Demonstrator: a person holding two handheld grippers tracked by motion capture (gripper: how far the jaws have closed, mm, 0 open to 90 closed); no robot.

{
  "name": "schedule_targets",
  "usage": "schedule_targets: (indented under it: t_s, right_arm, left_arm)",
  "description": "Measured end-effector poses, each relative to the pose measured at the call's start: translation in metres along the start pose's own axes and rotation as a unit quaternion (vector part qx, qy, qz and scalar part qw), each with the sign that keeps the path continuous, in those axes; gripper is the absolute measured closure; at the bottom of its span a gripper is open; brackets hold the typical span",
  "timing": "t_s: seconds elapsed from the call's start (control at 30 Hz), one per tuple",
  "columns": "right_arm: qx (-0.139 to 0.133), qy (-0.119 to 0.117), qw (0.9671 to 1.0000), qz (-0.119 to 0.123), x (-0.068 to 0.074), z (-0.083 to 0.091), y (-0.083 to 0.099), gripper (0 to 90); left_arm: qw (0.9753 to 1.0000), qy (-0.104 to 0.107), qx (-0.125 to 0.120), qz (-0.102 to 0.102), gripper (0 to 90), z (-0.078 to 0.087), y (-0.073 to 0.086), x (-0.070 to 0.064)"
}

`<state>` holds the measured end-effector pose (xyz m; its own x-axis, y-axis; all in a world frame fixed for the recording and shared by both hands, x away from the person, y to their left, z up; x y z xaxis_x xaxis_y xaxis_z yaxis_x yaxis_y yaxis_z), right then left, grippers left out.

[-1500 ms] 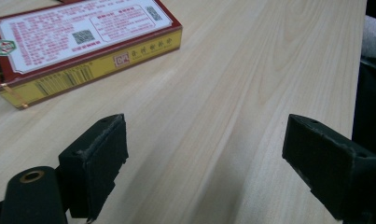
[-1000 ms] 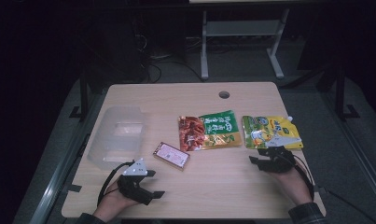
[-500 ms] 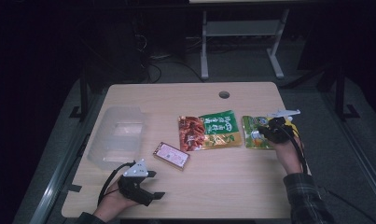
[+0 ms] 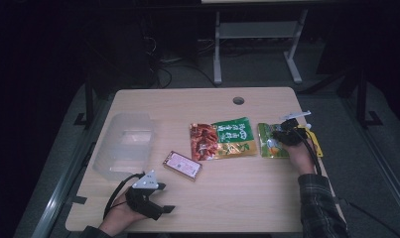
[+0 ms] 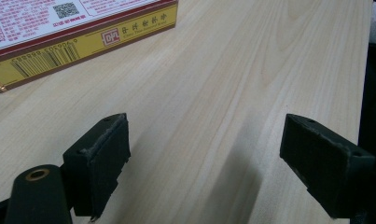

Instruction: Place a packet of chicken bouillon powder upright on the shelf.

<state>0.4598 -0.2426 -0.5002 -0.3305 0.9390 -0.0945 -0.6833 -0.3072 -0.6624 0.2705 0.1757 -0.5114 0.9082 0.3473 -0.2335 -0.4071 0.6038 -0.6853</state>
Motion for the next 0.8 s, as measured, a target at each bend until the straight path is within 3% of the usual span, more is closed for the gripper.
schedule_targets:
  t_s: [0.23,0.47,0.8]
  right_arm:
    - [0.008,-0.012,0.9997,0.017,0.002,0.006,0.006,90.0]
    - [0.020,-0.027,0.9988,0.036,0.013,0.012,0.011,90.0]
    - [0.031,-0.025,0.9969,0.068,0.021,0.028,0.031,90.0]
  left_arm:
    - [1.0000,0.006,0.005,0.001,15.3,-0.001,0.001,0.000]
    - [0.9999,0.008,0.011,-0.002,15.3,-0.002,0.002,-0.001]
    - [0.9999,0.012,0.011,0.000,16.3,-0.003,0.002,-0.002]
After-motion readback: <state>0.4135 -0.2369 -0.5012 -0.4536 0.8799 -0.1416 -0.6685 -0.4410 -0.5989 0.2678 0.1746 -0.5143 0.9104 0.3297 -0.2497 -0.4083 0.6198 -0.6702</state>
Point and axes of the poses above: each handheld gripper's, and its own axes: z roughly backward along the jaws, y roughly out of its underside, x roughly to its left, the point moved 7 cm from there along -z, roughly forward along the jaws, and after that the axes turned 8 degrees about y, right-handed, at the moved point
